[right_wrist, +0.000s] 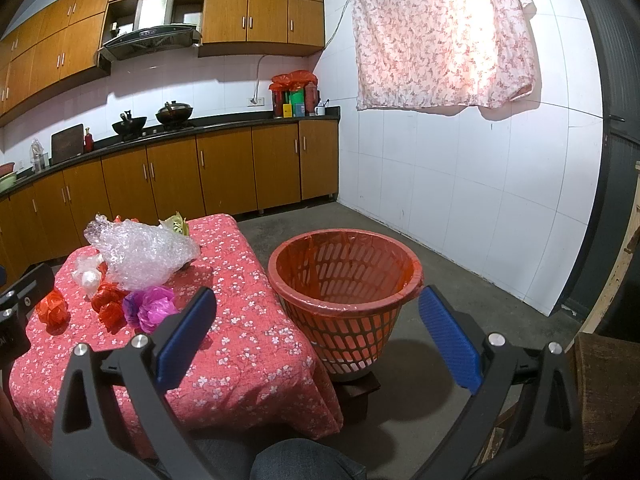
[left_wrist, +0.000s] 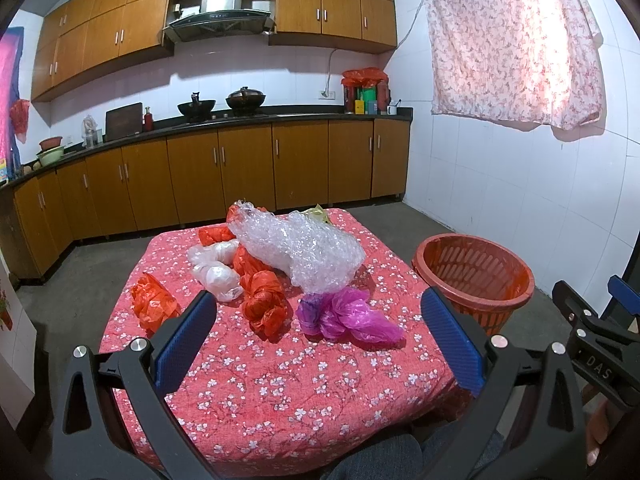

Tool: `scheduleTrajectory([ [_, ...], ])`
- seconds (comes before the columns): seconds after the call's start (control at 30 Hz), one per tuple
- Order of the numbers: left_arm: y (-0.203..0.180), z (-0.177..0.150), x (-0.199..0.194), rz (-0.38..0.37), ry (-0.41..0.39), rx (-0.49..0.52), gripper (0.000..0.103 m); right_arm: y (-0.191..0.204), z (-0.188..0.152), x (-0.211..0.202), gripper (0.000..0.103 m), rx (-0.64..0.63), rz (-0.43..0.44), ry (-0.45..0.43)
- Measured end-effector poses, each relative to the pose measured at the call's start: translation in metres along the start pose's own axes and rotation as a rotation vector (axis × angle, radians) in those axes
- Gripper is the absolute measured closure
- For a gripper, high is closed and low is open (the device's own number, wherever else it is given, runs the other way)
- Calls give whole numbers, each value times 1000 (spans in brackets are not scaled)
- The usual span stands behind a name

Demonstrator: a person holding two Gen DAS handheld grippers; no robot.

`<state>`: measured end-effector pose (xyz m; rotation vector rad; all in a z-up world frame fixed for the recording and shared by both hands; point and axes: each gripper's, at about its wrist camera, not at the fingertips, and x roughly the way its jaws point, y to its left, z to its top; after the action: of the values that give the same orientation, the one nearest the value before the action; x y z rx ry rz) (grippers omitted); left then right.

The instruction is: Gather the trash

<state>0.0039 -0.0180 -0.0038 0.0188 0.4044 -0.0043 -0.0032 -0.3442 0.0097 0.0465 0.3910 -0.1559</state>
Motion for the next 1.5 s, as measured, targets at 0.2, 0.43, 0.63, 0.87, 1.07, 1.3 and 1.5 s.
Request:
scheduleTrajectory([
  [0.2,-5,0,2,1,2,-1,2,1,-1,0,4,0,0,0],
  [0.43,-10,-1,3,0,3,-1,2,1,-1,1,4,0,0,1],
  [0.63,-14,-1,4,1,3,-1,2,1,-1,1,4,0,0,1],
  [0.87,-20,-2,6,0,5,-1,2,2,-2,2,4,0,0,2],
  [1.07,-24,-2,7,0,6,-1,2,2,-2,2,4,0,-1,2],
  [1.3,-30,-3,9,0,7,-1,2,3,-3,3,4,0,0,3],
  [1.5,-34,-3,10,2,9,-3,2,5,-4,5,4,-2,4,7],
])
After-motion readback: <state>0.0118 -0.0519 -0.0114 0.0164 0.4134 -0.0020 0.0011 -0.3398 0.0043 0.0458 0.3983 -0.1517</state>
